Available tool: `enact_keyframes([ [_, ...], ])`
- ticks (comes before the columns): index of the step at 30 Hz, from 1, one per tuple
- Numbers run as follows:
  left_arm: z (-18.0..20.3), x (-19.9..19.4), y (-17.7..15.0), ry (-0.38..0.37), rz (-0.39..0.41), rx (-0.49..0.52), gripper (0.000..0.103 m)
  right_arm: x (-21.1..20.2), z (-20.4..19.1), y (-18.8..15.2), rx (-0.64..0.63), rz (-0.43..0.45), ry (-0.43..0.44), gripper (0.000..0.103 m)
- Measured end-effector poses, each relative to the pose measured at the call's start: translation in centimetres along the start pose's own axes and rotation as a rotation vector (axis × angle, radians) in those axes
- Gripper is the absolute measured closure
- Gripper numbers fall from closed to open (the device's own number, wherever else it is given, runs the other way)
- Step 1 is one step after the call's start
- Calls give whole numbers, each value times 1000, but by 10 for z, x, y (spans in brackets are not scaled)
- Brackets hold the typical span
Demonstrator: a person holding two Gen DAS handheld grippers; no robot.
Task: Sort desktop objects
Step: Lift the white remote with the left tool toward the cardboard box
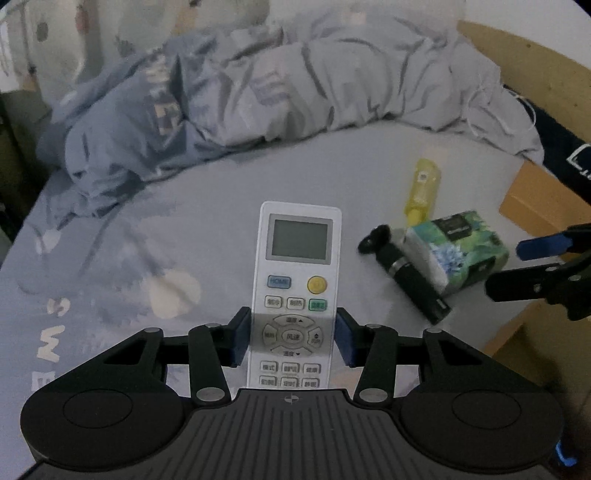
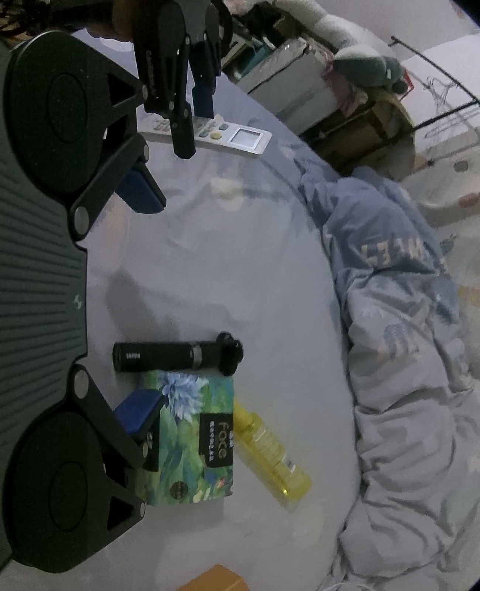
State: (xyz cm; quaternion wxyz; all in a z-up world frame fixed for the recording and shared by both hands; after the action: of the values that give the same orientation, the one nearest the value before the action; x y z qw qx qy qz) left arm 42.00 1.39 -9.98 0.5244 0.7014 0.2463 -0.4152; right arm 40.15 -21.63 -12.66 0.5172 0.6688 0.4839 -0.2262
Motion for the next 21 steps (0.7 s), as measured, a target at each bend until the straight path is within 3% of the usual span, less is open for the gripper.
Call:
enact_keyframes([
  [8, 10, -47, -3, 67, 93, -32, 52, -19, -7, -6, -16, 30, 14, 0],
  [21, 64, -123, -26, 31, 181, -41, 53, -52, -8, -26, -46, 60, -11, 0],
])
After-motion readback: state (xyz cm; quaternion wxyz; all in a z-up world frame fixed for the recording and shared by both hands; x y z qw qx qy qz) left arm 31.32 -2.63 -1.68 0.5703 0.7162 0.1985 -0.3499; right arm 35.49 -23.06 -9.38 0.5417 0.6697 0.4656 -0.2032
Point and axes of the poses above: each gripper's, at about its wrist camera, not at the fingertips, and x roughly the way its jaws point, z to its right, y to its top, the point moved 7 cm from there along x, roughly the way its jaws point, and after that the axes turned 9 degrees about -z, right-handed, at the moved point
